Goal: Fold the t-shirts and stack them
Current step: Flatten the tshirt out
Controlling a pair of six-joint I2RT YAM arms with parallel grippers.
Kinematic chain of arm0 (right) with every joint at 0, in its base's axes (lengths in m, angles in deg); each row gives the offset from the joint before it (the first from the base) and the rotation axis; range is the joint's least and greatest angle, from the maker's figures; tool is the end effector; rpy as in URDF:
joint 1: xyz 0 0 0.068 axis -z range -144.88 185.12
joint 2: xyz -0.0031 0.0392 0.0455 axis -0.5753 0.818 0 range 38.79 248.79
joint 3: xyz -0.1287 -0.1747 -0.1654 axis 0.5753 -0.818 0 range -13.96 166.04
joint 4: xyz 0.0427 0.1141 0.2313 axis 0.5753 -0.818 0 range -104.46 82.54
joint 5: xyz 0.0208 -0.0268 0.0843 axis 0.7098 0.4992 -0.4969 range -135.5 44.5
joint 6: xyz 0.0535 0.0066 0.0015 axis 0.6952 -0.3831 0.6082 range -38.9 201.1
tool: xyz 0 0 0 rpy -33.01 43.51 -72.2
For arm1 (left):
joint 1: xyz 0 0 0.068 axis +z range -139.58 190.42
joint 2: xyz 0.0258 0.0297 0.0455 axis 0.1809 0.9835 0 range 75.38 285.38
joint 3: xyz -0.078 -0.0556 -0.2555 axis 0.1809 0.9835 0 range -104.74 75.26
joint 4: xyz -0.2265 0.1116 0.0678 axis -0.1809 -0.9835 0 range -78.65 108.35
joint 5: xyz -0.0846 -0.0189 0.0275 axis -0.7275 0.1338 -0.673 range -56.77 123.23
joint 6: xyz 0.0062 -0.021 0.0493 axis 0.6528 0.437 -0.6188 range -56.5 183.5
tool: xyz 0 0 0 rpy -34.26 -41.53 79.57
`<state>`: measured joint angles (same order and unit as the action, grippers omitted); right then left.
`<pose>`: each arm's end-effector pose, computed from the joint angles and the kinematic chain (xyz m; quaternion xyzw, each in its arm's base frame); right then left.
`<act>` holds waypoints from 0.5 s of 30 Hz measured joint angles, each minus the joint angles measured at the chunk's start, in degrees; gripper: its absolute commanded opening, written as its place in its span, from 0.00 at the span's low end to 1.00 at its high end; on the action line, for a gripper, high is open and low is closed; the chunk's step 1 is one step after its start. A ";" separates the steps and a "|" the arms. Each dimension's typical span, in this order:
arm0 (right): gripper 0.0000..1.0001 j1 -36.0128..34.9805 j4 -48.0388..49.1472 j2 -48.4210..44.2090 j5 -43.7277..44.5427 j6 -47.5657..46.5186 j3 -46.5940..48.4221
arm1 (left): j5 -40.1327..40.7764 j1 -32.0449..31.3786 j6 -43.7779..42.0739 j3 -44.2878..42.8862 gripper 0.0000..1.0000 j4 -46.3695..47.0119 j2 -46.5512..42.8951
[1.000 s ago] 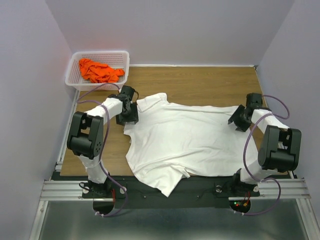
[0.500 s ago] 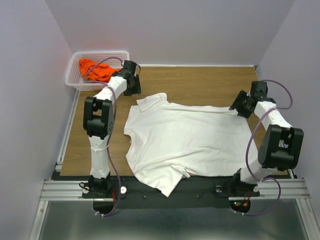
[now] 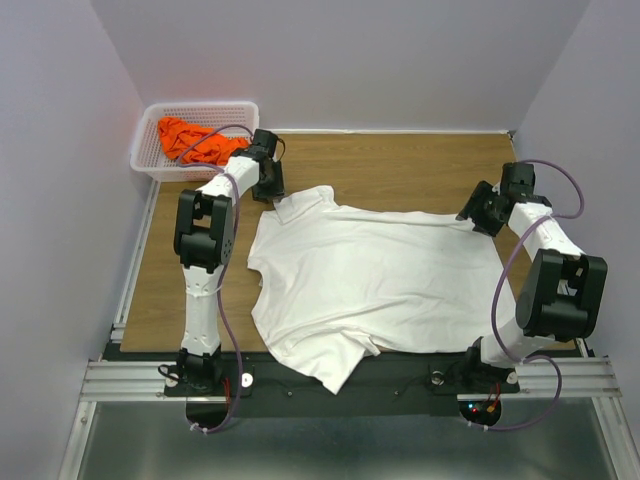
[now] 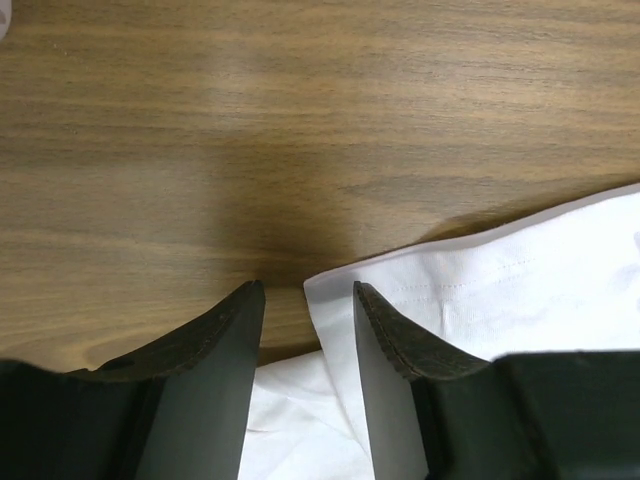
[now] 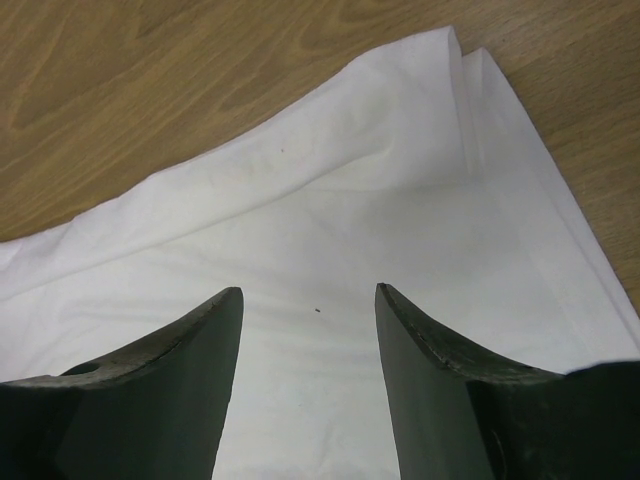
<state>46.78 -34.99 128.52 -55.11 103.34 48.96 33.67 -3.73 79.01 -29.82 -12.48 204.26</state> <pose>0.3224 -0.0606 0.2319 0.2521 0.9149 0.1075 0.2964 0.4826 -0.1214 0.1857 -0.0125 0.9526 -0.0741 0.2947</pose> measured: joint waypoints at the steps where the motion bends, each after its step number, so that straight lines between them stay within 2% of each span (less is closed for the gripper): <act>1: 0.62 0.00 0.00 0.00 -0.04 0.00 0.00 | 0.00 -0.02 -0.07 0.00 0.49 0.11 0.07; 8: 0.62 0.00 0.07 0.26 -0.33 0.00 0.00 | 0.17 -0.66 -0.66 0.96 0.44 1.44 0.17; 11: 0.62 0.00 0.07 0.81 -0.35 0.02 0.00 | 0.98 -1.18 -1.11 1.25 0.38 2.01 0.17; 14: 0.62 0.00 0.07 1.42 -0.28 0.02 -0.02 | 1.92 -1.73 -1.31 1.44 0.27 2.56 0.17; 15: 0.62 0.00 0.07 1.51 -0.22 0.02 -0.02 | 2.38 -1.92 -1.49 1.46 0.19 2.64 0.17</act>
<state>46.78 -34.93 130.03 -55.33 103.36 48.94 36.06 -5.65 77.52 -28.36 -9.84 204.44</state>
